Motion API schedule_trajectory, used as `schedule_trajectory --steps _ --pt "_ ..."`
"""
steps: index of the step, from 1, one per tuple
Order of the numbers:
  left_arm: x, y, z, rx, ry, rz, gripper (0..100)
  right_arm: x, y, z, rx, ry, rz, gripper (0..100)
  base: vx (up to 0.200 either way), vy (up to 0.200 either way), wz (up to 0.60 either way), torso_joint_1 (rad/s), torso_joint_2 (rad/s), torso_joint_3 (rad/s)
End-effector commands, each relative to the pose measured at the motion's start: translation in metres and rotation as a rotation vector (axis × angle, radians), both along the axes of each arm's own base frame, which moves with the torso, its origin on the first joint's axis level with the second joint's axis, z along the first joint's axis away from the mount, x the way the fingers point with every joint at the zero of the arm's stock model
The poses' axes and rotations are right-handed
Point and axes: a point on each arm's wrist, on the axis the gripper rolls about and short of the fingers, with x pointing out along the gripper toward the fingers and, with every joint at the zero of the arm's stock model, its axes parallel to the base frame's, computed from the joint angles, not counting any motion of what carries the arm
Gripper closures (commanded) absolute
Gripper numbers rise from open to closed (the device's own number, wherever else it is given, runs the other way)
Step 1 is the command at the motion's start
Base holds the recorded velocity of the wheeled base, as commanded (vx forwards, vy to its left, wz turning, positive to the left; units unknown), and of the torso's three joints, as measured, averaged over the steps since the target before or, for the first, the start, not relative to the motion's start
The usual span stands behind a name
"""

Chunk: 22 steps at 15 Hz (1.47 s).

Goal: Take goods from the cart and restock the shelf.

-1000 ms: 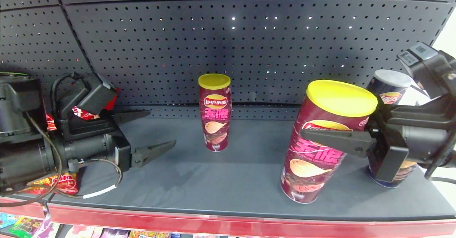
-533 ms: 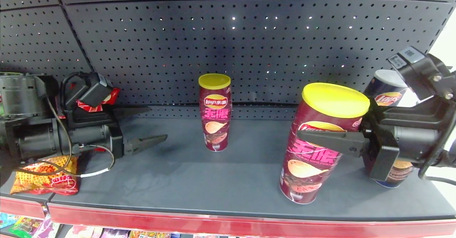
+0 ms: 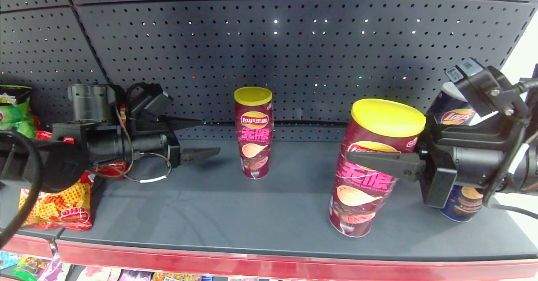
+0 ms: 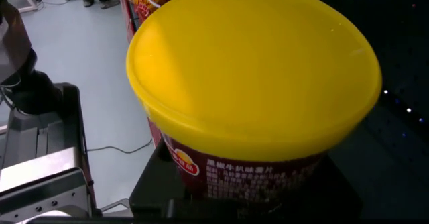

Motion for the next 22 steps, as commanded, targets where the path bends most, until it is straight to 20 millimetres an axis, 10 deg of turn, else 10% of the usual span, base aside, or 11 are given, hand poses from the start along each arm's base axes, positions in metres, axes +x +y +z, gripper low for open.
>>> schedule_trajectory --steps 1,22 --pt "0.015 -0.010 -0.017 0.004 0.037 -0.022 0 0.005 0.002 -0.003 -0.001 0.004 -0.003 100 0.000 0.000 0.00 0.000 0.00 0.000" --pt "0.050 -0.083 -0.025 -0.089 0.026 -0.148 0 0.004 -0.002 -0.016 -0.005 0.055 -0.021 100 0.000 0.000 0.00 0.000 0.00 0.000"
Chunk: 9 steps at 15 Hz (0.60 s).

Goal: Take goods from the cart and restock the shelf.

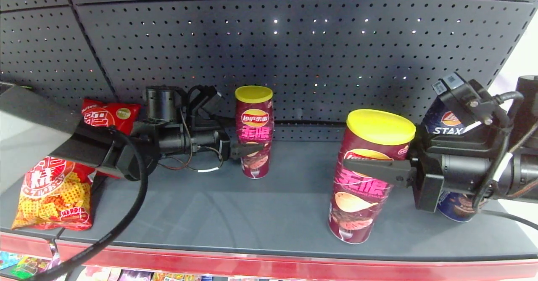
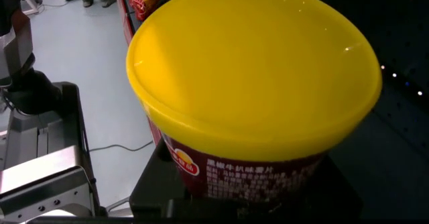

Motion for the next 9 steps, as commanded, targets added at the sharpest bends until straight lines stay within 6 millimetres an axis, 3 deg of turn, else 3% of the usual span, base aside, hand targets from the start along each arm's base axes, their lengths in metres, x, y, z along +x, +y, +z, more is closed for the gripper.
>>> schedule_trajectory --steps 1,6,7,9 --pt "0.003 -0.009 -0.005 -0.004 0.006 -0.017 0 0.000 -0.001 -0.001 -0.002 0.003 -0.003 100 0.000 0.000 0.00 0.000 0.00 0.000" --pt "0.010 -0.020 -0.013 -0.003 0.011 -0.036 0 0.001 -0.002 -0.002 -0.004 0.007 -0.010 100 0.000 0.000 0.00 0.000 0.00 0.000" --pt "0.010 -0.021 -0.014 -0.007 0.005 -0.038 100 0.001 -0.003 -0.002 -0.004 0.007 -0.012 100 0.000 0.000 0.00 0.000 0.00 0.000" --pt "0.011 -0.021 -0.016 -0.006 0.006 -0.038 100 0.002 -0.003 -0.004 -0.007 0.014 -0.013 100 0.000 0.000 0.00 0.000 0.00 0.000"
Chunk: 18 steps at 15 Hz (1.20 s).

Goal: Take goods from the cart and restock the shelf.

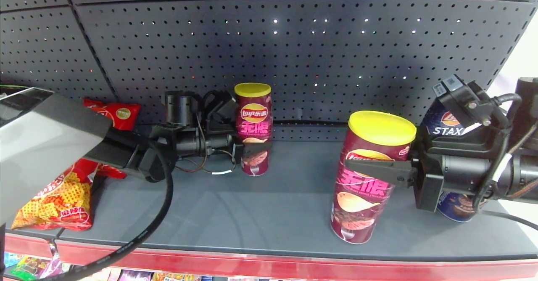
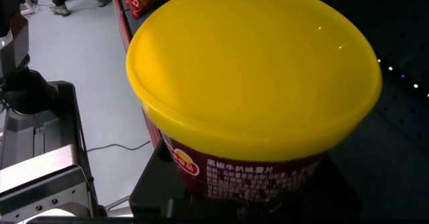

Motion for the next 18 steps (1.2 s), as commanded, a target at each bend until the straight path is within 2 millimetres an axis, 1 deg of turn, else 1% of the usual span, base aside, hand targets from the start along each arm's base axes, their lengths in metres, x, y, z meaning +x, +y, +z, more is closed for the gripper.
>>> schedule_trajectory --steps 1,3,5,7,9,10,11,13,14,16,18 --pt "0.000 0.000 -0.002 0.001 0.001 0.000 100 0.001 0.000 -0.002 -0.004 0.008 -0.001 100 0.000 0.000 0.00 0.000 0.00 0.000" --pt "-0.001 0.000 0.004 -0.003 -0.011 -0.002 100 0.002 0.001 -0.004 -0.008 0.015 -0.001 100 0.000 0.000 0.00 0.000 0.00 0.000" --pt "-0.010 0.003 0.016 -0.012 -0.031 -0.008 100 0.004 0.002 -0.005 -0.004 0.008 -0.001 100 0.000 0.000 0.00 0.000 0.00 0.000" --pt "-0.028 0.002 0.028 -0.017 -0.042 -0.028 100 0.005 0.002 -0.005 -0.005 0.007 -0.001 100 0.000 0.000 0.00 0.000 0.00 0.000" --pt "-0.053 0.002 0.035 -0.015 -0.034 -0.057 100 0.006 0.003 -0.004 -0.003 0.002 -0.002 100 0.000 0.000 0.00 0.000 0.00 0.000" --pt "-0.053 0.002 0.035 -0.015 -0.034 -0.057 100 0.006 0.003 -0.004 -0.003 0.002 -0.002 100 0.000 0.000 0.00 0.000 0.00 0.000" --pt "-0.086 0.000 0.036 -0.005 -0.010 -0.094 100 0.006 0.003 -0.004 -0.002 0.001 -0.001 100 0.000 0.000 0.00 0.000 0.00 0.000" --pt "-0.107 0.003 0.032 0.009 0.020 -0.110 100 0.007 0.004 -0.002 0.000 -0.003 -0.001 100 0.000 0.000 0.00 0.000 0.00 0.000" --pt "-0.115 0.005 0.027 0.018 0.041 -0.114 100 0.008 0.004 -0.001 0.003 -0.008 -0.001 100 0.000 0.000 0.00 0.000 0.00 0.000" --pt "-0.131 0.002 0.023 0.030 0.064 -0.146 100 0.008 0.004 0.002 0.007 -0.017 -0.001 100 0.000 0.000 0.00 0.000 0.00 0.000" --pt "-0.138 0.005 0.015 0.048 0.094 -0.142 100 0.009 0.005 0.003 0.008 -0.019 -0.002 100 0.000 0.000 0.00 0.000 0.00 0.000"
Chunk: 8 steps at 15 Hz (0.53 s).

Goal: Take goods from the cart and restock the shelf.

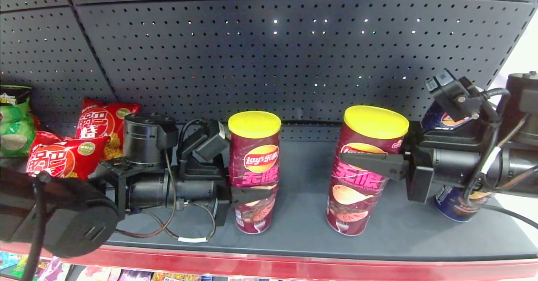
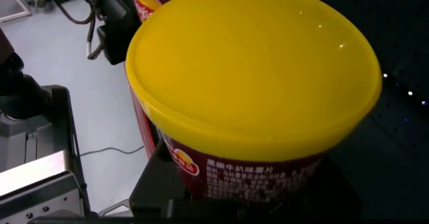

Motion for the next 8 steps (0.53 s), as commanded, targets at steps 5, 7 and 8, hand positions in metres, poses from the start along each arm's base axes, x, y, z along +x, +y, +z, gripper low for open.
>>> schedule_trajectory --steps 5,7,8 --pt "-0.003 -0.001 -0.004 0.015 0.009 0.017 100 0.000 0.000 0.001 0.001 -0.001 0.000 100 0.000 0.000 0.00 0.000 0.00 0.000" --pt "0.006 -0.006 -0.004 0.013 0.000 0.018 100 0.000 0.000 0.000 0.001 0.001 0.000 100 0.000 0.000 0.00 0.000 0.00 0.000" --pt "0.014 -0.011 -0.004 0.008 -0.005 0.015 100 0.000 0.000 0.001 0.002 -0.002 0.000 100 0.000 0.000 0.00 0.000 0.00 0.000"
